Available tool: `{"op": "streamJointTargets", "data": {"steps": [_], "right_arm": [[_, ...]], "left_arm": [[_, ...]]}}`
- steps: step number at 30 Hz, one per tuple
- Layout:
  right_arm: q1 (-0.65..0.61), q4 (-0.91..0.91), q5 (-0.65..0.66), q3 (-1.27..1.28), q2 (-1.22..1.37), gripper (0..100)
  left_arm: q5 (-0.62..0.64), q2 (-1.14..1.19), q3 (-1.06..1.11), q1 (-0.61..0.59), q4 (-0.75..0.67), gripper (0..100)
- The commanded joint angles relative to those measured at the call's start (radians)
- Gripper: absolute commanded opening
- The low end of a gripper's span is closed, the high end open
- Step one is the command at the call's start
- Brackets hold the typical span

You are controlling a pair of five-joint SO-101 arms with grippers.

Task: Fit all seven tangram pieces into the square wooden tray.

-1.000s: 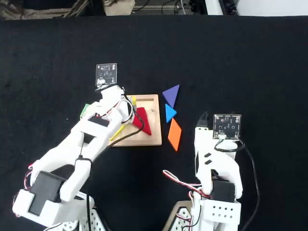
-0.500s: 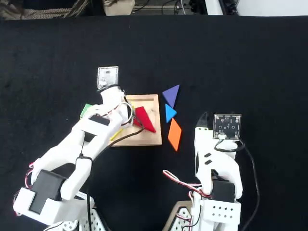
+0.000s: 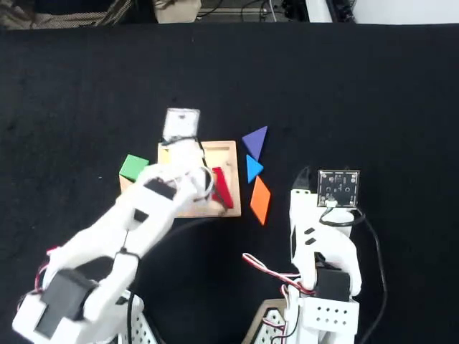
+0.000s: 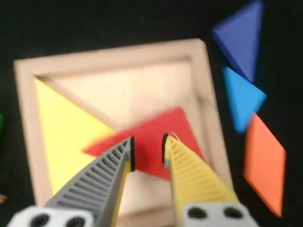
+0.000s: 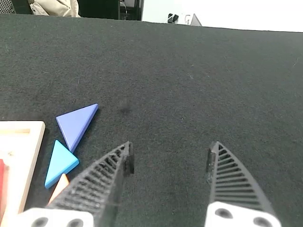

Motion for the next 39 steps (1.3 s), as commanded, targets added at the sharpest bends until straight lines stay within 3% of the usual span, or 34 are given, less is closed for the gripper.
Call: {"op": "streamJointTargets", "data": {"steps": [1,5,11,23,28,39], "right_arm": [[-0.012,-0.014,-0.003,-0.005,-0.058,26.1],[-0.012,-0.014,-0.003,-0.005,-0.058,26.1],[-0.014,-0.014,-0.003,-0.005,-0.058,26.1],[-0.014,-0.014,-0.003,-0.005,-0.058,26.1],[-0.014,-0.014,-0.003,-0.005,-0.058,26.1],[-0.014,-0.014,-0.003,-0.005,-0.058,26.1]], "left_arm": [[-0.002,-0.143,0.071,0.073,0.003,12],[-0.002,-0.255,0.142,0.071,0.003,12],[-0.002,-0.358,0.136,-0.07,-0.11,13],[-0.002,0.055,-0.071,-0.045,-0.137,12],[-0.002,0.115,-0.105,-0.05,-0.132,12],[-0.002,0.117,-0.136,-0.041,0.068,12]]}}
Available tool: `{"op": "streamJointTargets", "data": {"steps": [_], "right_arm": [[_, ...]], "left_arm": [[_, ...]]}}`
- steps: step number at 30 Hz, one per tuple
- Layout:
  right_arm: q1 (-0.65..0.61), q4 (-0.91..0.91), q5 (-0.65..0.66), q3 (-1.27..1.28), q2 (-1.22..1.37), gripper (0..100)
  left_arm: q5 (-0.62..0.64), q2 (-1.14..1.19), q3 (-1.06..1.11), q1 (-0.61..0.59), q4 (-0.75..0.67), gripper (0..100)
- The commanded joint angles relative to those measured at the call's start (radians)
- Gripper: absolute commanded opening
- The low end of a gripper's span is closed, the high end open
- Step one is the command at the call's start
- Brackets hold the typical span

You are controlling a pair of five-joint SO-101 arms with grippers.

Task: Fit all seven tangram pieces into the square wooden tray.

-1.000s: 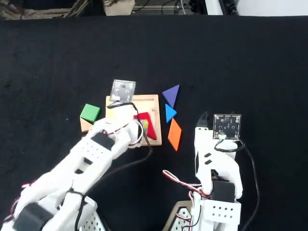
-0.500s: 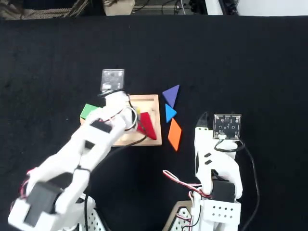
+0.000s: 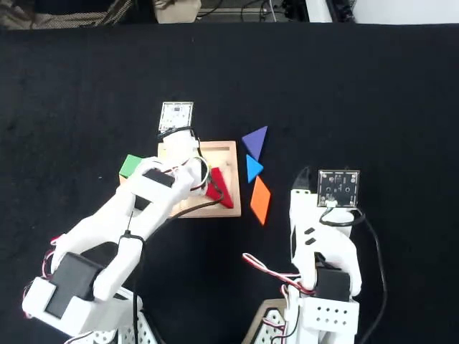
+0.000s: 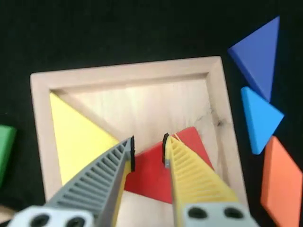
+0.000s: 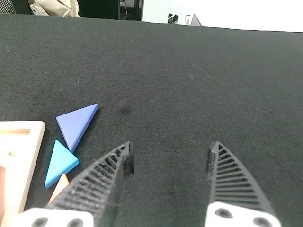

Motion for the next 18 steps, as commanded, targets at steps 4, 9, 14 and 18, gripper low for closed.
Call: {"op": "streamJointTargets", "data": {"steps": [4,9,14,18], "right_arm": [[-0.014,-0.014,-0.003,-0.005,-0.058,26.1],[-0.014,-0.014,-0.003,-0.005,-0.058,26.1],[-0.014,-0.014,-0.003,-0.005,-0.058,26.1],[-0.014,-0.014,-0.003,-0.005,-0.058,26.1]], "left_arm": [[0.0,-0.006,-0.054,0.018,0.104,12],[0.0,-0.032,-0.113,0.076,0.285,12],[0.002,-0.103,-0.113,0.131,0.374,12],[0.002,-0.17,-0.096,0.084,0.367,12]]}}
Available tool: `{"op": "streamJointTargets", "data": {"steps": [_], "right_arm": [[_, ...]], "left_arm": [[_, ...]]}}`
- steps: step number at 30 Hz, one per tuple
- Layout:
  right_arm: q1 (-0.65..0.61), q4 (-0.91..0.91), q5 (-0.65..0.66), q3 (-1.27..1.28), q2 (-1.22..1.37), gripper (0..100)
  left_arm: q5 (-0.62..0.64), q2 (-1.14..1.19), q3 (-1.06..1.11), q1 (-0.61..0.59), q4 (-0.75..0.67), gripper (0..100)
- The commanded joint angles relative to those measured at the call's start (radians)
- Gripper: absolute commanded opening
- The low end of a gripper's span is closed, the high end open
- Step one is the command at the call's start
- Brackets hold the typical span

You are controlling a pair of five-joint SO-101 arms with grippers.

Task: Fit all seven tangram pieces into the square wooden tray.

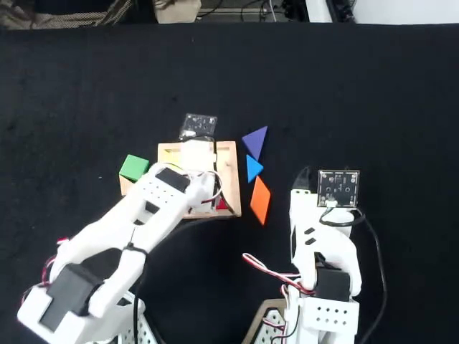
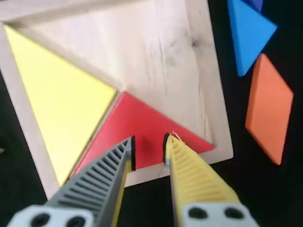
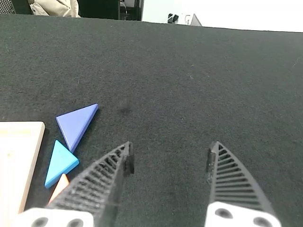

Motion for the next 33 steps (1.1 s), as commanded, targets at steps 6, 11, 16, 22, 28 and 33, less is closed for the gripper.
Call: {"op": "streamJointTargets", "data": {"steps": [6,11,16,22,28,33], "right_arm": [[-0.014,-0.014,-0.003,-0.005,-0.058,26.1],[-0.012,-0.014,-0.003,-0.005,-0.058,26.1],[-0.014,-0.014,-0.003,-0.005,-0.058,26.1],[-0.048,0.086,0.048,-0.074,-0.056,26.1],[-0.319,0.446,0.051,-0.328,-0.051,26.0],[-0.327,0.341,0.049,-0.305,0.113,19.1]], "left_arm": [[0.0,-0.261,-0.025,-0.263,0.003,12],[0.0,-0.348,0.016,-0.404,-0.04,12],[-0.002,-0.356,0.177,-0.487,-0.345,13],[-0.008,-0.356,0.269,-0.576,-0.568,13],[-0.008,-0.356,0.269,-0.587,-0.566,13],[-0.008,-0.356,0.269,-0.587,-0.566,13]]}}
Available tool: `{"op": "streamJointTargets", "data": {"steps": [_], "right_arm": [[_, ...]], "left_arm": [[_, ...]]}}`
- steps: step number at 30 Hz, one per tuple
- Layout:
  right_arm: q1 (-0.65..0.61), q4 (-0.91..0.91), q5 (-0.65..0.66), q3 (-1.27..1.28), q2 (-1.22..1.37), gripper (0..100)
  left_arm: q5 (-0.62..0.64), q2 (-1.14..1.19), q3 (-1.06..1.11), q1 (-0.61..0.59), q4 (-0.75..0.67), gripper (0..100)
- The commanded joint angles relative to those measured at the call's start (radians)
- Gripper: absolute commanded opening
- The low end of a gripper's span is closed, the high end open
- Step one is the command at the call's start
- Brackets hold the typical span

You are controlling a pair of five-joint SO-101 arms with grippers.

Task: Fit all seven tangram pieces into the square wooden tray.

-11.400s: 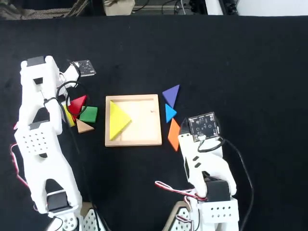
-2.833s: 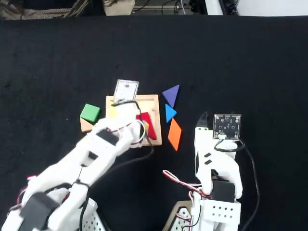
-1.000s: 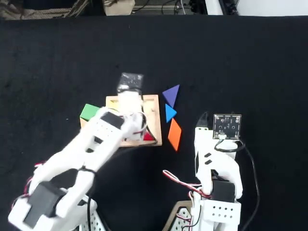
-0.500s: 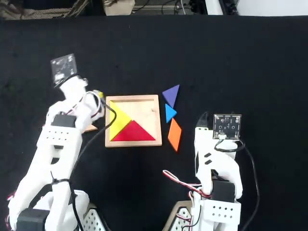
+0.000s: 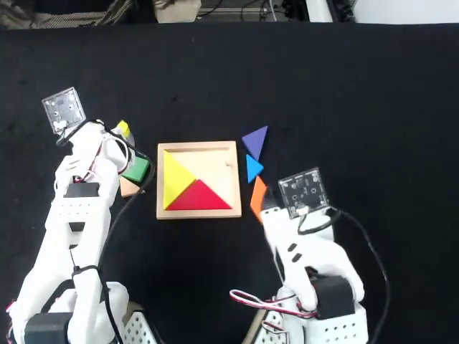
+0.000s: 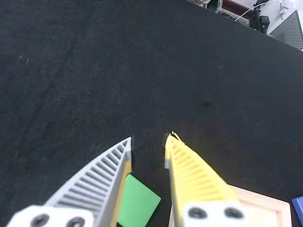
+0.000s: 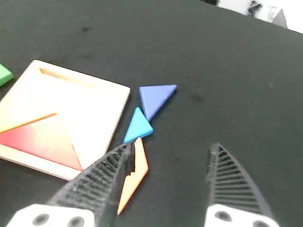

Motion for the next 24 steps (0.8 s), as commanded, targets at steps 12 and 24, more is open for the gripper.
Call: {"op": "streamJointTargets", "data": {"steps": [12,24], "right_arm": [[-0.021,-0.12,-0.169,-0.568,1.081,28.9],[-0.02,0.379,-0.354,-1.251,1.936,28.9]], "left_arm": [[-0.008,-0.029,-0.004,-0.01,-0.018,13],[-0.008,-0.029,-0.005,-0.008,-0.021,13]]}}
